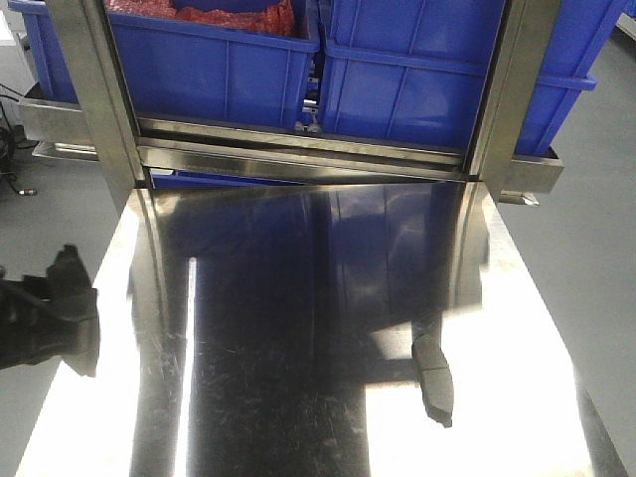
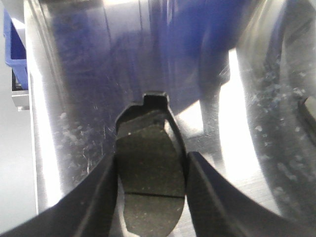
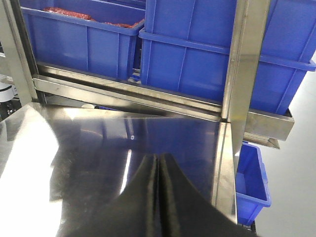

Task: Move and align brake pads A on conveyor
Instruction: 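Lift the brake pad with the left gripper and pull it back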

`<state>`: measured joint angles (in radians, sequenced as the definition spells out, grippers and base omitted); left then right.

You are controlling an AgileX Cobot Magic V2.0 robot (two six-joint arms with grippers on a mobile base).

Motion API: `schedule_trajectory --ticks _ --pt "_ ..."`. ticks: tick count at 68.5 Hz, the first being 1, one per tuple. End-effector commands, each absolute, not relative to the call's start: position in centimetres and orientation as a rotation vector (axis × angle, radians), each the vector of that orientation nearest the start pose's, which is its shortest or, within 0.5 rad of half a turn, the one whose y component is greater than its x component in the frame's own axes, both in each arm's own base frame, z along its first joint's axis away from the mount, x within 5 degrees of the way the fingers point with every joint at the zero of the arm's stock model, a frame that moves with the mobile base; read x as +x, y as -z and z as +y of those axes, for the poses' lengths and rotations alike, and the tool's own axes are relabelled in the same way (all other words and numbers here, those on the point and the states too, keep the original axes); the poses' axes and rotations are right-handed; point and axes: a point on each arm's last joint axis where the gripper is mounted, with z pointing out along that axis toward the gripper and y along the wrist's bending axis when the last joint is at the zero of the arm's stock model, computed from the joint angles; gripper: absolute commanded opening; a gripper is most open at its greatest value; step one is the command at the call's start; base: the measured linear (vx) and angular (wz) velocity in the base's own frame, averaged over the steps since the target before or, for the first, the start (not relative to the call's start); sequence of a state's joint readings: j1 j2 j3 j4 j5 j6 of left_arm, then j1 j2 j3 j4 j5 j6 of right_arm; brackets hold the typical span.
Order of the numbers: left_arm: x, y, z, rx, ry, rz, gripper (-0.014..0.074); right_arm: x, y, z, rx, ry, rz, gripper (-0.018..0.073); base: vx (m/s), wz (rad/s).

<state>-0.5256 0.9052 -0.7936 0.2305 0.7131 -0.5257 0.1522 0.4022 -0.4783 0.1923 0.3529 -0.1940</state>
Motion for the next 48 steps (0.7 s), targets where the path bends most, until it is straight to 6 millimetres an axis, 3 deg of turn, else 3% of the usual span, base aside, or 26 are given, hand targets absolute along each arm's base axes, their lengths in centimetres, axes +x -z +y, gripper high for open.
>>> schedule_trajectory --ticks 1,18,48 --pt "14.9 -34.5 -7.1 0.118 0.338 2.171 0.0056 8.8 -33.0 1.8 -0.175 -0.146 1.655 -0.001 0.0 0.0" --pt "13.3 -35.5 -6.2 0.103 0.369 2.109 0.0056 8.8 -33.0 1.8 -0.175 -0.146 1.655 -0.001 0.0 0.0" --pt "13.3 -35.5 -6.2 0.104 0.368 2.11 0.0056 8.8 -33.0 1.8 -0.175 -0.146 1.655 -0.001 0.0 0.0"
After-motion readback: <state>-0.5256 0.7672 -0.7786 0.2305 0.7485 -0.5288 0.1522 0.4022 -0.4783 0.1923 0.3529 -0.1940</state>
